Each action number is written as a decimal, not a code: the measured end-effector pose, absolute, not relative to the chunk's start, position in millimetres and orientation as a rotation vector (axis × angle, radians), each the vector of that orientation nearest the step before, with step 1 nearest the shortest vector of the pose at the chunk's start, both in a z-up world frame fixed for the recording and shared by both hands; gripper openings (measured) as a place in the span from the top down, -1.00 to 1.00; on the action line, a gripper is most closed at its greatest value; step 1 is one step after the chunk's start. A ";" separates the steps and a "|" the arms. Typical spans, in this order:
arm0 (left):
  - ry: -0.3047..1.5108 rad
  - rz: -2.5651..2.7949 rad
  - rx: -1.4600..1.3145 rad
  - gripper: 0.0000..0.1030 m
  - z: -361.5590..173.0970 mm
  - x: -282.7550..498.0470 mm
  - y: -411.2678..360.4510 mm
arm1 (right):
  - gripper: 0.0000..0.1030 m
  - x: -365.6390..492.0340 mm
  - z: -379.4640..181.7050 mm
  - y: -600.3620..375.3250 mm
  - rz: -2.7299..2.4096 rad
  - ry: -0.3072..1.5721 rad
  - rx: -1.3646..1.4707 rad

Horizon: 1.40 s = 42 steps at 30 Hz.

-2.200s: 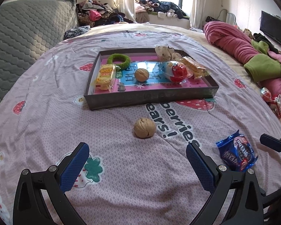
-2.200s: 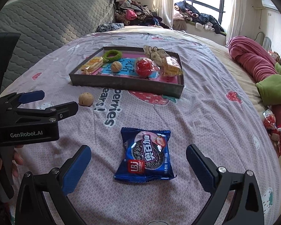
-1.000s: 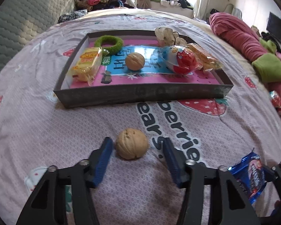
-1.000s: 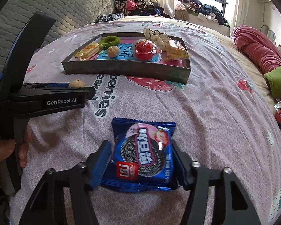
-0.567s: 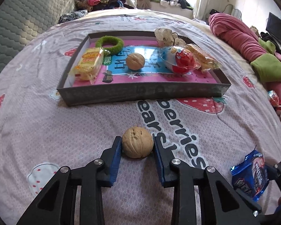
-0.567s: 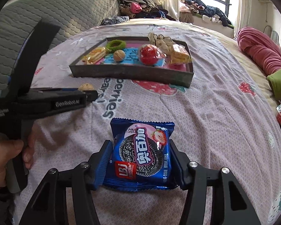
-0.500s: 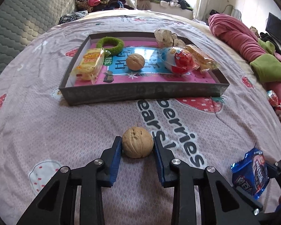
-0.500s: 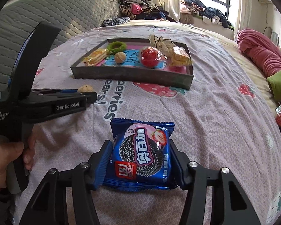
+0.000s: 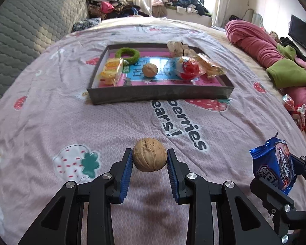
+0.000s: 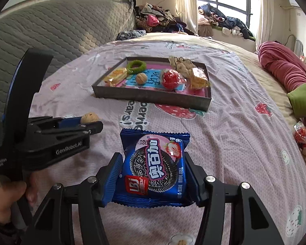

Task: Organize objects
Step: 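Lift and carry the walnut and blue cookie packet over the tray with both tools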

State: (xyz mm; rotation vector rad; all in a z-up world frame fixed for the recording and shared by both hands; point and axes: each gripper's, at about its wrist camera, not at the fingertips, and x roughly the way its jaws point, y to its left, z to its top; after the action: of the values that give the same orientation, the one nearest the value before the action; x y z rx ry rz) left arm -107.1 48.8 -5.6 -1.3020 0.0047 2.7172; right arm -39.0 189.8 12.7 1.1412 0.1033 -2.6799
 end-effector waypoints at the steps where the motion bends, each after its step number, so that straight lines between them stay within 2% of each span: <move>1: 0.000 2.720 -1.293 0.34 -1.9 -103.6 48.2 | -0.13 -36.5 15.6 189.5 -2.687 0.107 1.137; 18: -0.029 2.802 -1.110 0.34 77.6 -39.2 28.9 | -0.12 1.9 85.6 178.4 -2.766 0.112 0.966; 42: -0.068 2.913 -0.924 0.34 149.3 17.4 -5.4 | -0.13 46.1 165.7 141.4 -2.815 0.218 0.747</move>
State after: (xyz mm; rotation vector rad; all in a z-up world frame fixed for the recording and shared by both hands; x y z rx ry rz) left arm 17.4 -5.4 149.3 -0.9243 -0.0675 2.9127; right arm 46.1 141.4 165.7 0.7472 0.2180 -2.8147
